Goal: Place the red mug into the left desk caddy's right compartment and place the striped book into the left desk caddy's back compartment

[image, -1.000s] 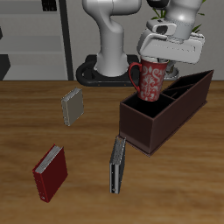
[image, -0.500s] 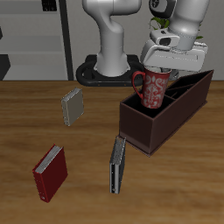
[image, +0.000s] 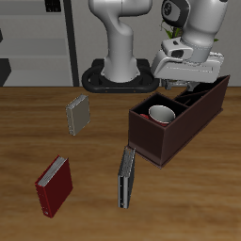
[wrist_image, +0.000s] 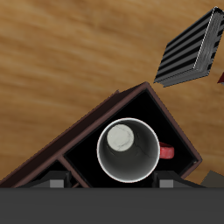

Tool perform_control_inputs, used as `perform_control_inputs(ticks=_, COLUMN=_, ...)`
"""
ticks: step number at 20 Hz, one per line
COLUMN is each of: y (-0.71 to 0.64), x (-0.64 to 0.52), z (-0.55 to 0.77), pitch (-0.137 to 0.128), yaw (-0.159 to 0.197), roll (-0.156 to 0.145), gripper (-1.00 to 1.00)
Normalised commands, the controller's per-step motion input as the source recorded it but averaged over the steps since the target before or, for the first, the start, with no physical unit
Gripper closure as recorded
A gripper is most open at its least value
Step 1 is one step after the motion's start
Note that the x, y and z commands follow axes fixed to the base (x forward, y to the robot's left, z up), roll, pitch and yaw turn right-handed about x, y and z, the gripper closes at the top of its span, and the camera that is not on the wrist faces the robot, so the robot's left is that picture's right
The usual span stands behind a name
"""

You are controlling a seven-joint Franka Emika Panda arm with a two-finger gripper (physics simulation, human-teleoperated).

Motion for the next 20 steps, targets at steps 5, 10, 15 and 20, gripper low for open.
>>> perform_control_inputs(ticks=5, y=-0.02, x=-0.08, z=0.19, pitch=-0.027, yaw=0.027, roll=0.0, gripper=-1.0)
perform_control_inputs(ticks=10, y=-0.21, x=0.02, z=0.33, pitch=-0.046, yaw=0.012, roll=-0.023, gripper=-1.0)
perform_control_inputs(ticks=15, y=-0.4, x=0.25, z=0.13, pitch=0.015, yaw=-0.002, roll=-0.008, gripper=-1.0)
perform_control_inputs(ticks=20, y=-0.56, x=0.34, z=0.04, pitch=0.034, yaw=-0.079, roll=0.022, gripper=-1.0)
